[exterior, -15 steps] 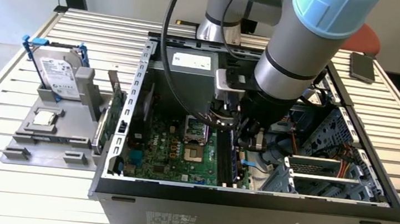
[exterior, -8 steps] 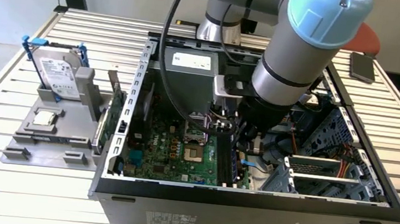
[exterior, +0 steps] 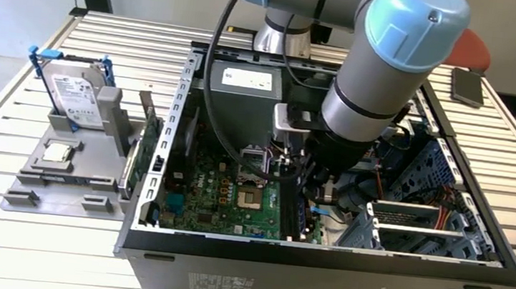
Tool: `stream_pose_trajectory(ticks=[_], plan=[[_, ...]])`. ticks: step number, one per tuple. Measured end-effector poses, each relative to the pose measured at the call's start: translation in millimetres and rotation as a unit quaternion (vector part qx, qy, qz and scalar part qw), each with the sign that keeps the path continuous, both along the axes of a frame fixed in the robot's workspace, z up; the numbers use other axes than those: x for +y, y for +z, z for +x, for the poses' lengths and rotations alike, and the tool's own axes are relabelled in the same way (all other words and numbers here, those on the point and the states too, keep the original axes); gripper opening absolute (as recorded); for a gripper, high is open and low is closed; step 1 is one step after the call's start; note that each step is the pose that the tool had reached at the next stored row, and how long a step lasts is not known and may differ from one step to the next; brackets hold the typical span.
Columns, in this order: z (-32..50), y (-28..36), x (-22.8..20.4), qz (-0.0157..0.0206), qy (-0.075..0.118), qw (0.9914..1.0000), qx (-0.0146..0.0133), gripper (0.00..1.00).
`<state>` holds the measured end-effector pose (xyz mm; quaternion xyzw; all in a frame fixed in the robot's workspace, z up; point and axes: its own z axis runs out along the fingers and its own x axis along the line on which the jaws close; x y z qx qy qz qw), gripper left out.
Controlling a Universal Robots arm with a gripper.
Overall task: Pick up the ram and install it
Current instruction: 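Press down the ram until it locks into place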
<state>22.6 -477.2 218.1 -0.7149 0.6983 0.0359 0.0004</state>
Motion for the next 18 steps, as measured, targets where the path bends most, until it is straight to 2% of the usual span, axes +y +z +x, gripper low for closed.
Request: stream_pose_trajectory(ticks=[2, 3, 5, 7, 18], plan=[[0.0, -2.0, 0.2, -0.0009, 0.000, 1.00000, 0.0002, 0.00], [0.2, -0.2, 0.6, -0.0018, 0.000, 1.00000, 0.0003, 0.00], [0.2, 5.0, 0.8, 0.0021, 0.000, 1.00000, -0.0006, 0.00], [0.0, 15.3, 0.2, 0.0007, 0.000, 1.00000, -0.0001, 0.00], [0.1, 65.1, 0.2, 0.0008, 0.000, 1.00000, -0.0002, 0.00]])
